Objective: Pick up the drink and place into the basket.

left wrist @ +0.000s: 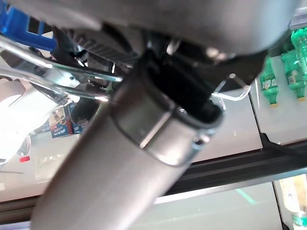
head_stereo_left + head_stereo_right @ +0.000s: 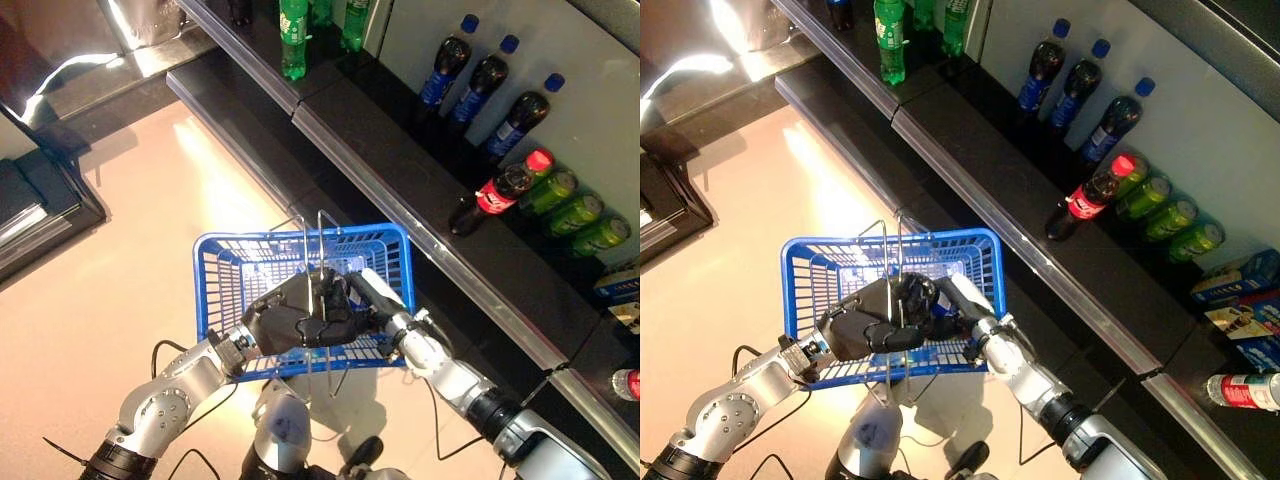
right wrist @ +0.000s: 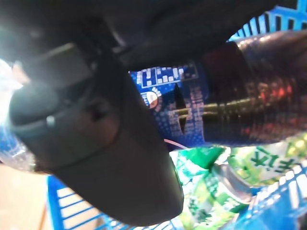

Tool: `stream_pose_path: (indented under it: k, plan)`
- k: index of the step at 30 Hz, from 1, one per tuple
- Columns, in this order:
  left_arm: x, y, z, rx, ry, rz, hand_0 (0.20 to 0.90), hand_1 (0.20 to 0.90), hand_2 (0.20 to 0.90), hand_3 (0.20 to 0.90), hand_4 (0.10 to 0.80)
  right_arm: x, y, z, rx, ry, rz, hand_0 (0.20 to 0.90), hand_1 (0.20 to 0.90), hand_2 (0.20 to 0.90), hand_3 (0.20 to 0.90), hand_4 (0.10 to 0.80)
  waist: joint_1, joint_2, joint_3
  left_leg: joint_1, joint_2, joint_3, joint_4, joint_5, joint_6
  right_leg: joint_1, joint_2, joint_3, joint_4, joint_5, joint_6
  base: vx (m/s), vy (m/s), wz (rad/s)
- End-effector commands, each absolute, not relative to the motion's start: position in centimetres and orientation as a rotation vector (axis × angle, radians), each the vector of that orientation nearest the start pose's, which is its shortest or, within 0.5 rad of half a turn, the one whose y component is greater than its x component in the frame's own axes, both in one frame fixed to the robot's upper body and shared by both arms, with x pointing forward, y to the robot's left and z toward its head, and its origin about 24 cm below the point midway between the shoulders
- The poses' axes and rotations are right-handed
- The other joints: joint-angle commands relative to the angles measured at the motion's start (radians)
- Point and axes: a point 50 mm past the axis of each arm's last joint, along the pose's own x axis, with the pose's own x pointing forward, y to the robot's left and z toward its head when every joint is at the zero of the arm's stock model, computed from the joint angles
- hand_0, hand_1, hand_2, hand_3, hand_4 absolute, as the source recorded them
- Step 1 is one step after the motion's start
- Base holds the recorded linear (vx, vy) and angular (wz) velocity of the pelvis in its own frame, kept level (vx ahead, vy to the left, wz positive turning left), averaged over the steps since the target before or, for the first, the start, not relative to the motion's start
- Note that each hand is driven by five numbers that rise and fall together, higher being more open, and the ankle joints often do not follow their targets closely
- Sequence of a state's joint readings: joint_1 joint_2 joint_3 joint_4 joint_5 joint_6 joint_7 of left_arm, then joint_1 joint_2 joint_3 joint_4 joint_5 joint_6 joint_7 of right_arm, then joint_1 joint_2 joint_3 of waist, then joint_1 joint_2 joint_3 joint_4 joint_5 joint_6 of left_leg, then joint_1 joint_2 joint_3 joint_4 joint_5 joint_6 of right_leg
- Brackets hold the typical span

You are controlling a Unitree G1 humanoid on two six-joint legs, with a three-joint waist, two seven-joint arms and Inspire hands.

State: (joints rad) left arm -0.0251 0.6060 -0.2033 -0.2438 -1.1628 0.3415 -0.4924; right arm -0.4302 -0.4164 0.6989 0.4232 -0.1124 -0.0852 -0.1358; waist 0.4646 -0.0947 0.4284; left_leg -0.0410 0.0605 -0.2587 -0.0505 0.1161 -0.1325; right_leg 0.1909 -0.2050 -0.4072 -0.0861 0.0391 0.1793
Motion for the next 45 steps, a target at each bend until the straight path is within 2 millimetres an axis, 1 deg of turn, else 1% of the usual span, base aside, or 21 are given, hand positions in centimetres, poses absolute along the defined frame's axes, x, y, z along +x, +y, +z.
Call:
stream_pose_path:
  k: [1,2,9,14,19,28,35,39,40,42,43,45]
  plan:
    - [19.0,9.8,19.1,-0.714,-0.444,-1.544,0.300,0.300,0.300,0.200,0.100,29.5,-6.7,4.8,-0.793,-0.239,0.626,0.300,0.300,0.300,0.200,0.100,-0.009,0.000,-0.349,0.039,0.004,-0.009,-0.037,-0.033,0.020,0.040,-0.001,-0.039,0.000,-0.003,-0.006,0.000,0.000,0.00]
    - [19.0,9.7,19.1,-0.704,-0.444,-1.556,0.300,0.300,0.300,0.200,0.100,29.7,-6.6,5.0,-0.813,-0.236,0.637,0.300,0.300,0.300,0.200,0.100,-0.004,0.000,-0.348,0.045,0.008,-0.006,-0.037,-0.037,0.018,0.044,0.002,-0.038,0.000,-0.006,-0.008,0.000,0.000,0.00]
    - [18.7,8.9,19.4,-0.670,-0.452,-1.633,0.300,0.300,0.300,0.200,0.100,30.8,-6.1,5.3,-0.935,-0.207,0.677,0.300,0.300,0.300,0.200,0.100,0.009,-0.007,-0.349,0.050,0.004,-0.020,-0.037,-0.035,0.019,0.049,0.004,-0.048,0.002,-0.004,-0.010,0.005,0.000,0.00]
    - [18.4,8.2,19.6,-0.658,-0.447,-1.700,0.300,0.300,0.300,0.200,0.100,31.5,-5.6,4.7,-0.998,-0.195,0.682,0.300,0.300,0.300,0.200,0.100,0.026,-0.007,-0.355,0.051,0.000,-0.036,-0.037,-0.035,0.020,0.055,0.005,-0.060,0.001,-0.003,-0.010,0.023,0.002,0.14]
    - [18.2,8.0,19.7,-0.647,-0.442,-1.734,0.300,0.300,0.300,0.200,0.100,31.9,-5.0,5.5,-1.028,-0.190,0.711,0.300,0.300,0.300,0.200,0.100,0.030,-0.009,-0.360,0.051,-0.003,-0.043,-0.037,-0.033,0.019,0.057,0.005,-0.066,0.001,-0.002,-0.011,0.020,0.006,0.06]
    - [18.1,7.7,19.8,-0.650,-0.431,-1.762,0.300,0.300,0.300,0.200,0.100,31.9,-3.8,5.6,-1.060,-0.170,0.769,0.300,0.300,0.300,0.200,0.100,0.038,-0.007,-0.362,0.050,-0.008,-0.050,-0.037,-0.030,0.021,0.057,0.007,-0.069,0.002,-0.001,-0.013,0.002,0.001,0.00]
    - [17.9,7.6,19.8,-0.653,-0.424,-1.786,0.300,0.300,0.300,0.200,0.100,31.9,-3.5,5.2,-1.094,-0.145,0.795,0.300,0.300,0.300,0.200,0.100,0.044,-0.010,-0.363,0.050,-0.011,-0.055,-0.037,-0.030,0.023,0.056,0.009,-0.073,0.002,0.000,-0.014,-0.001,-0.001,0.02]
    - [17.9,7.5,19.9,-0.658,-0.425,-1.793,0.300,0.300,0.300,0.200,0.100,32.0,-3.6,4.5,-1.117,-0.084,0.815,0.305,0.305,0.305,0.205,0.105,0.046,-0.010,-0.366,0.048,-0.012,-0.056,-0.037,-0.030,0.023,0.055,0.009,-0.076,0.002,0.000,-0.014,0.000,0.000,0.00]
    - [17.9,7.5,19.9,-0.660,-0.423,-1.795,0.300,0.300,0.300,0.200,0.100,31.9,-3.7,4.2,-1.123,-0.062,0.819,0.342,0.342,0.342,0.249,0.149,0.047,-0.011,-0.366,0.049,-0.013,-0.056,-0.037,-0.030,0.023,0.055,0.009,-0.077,0.003,0.000,-0.014,0.000,0.000,0.00]
    - [17.8,7.4,19.9,-0.661,-0.422,-1.797,0.300,0.300,0.300,0.200,0.100,31.9,-3.7,3.7,-1.129,-0.032,0.827,0.827,0.827,0.827,0.815,0.715,0.048,-0.013,-0.365,0.049,-0.012,-0.055,-0.037,-0.030,0.023,0.055,0.009,-0.077,0.003,-0.001,-0.014,0.000,0.000,0.00]
    - [17.8,7.3,19.9,-0.661,-0.422,-1.797,0.300,0.300,0.300,0.200,0.100,31.9,-3.7,3.6,-1.129,-0.031,0.827,0.900,0.900,0.900,0.900,0.800,0.048,-0.013,-0.365,0.049,-0.012,-0.055,-0.037,-0.031,0.023,0.055,0.009,-0.077,0.003,-0.001,-0.014,0.000,0.000,0.00]
    - [17.8,7.3,20.0,-0.663,-0.419,-1.803,0.300,0.300,0.300,0.200,0.100,31.9,-3.7,3.1,-1.127,0.006,0.826,0.900,0.900,0.900,0.900,0.800,0.051,-0.016,-0.363,0.049,-0.013,-0.057,-0.037,-0.030,0.024,0.055,0.011,-0.078,0.003,0.000,-0.015,0.000,0.000,0.00]
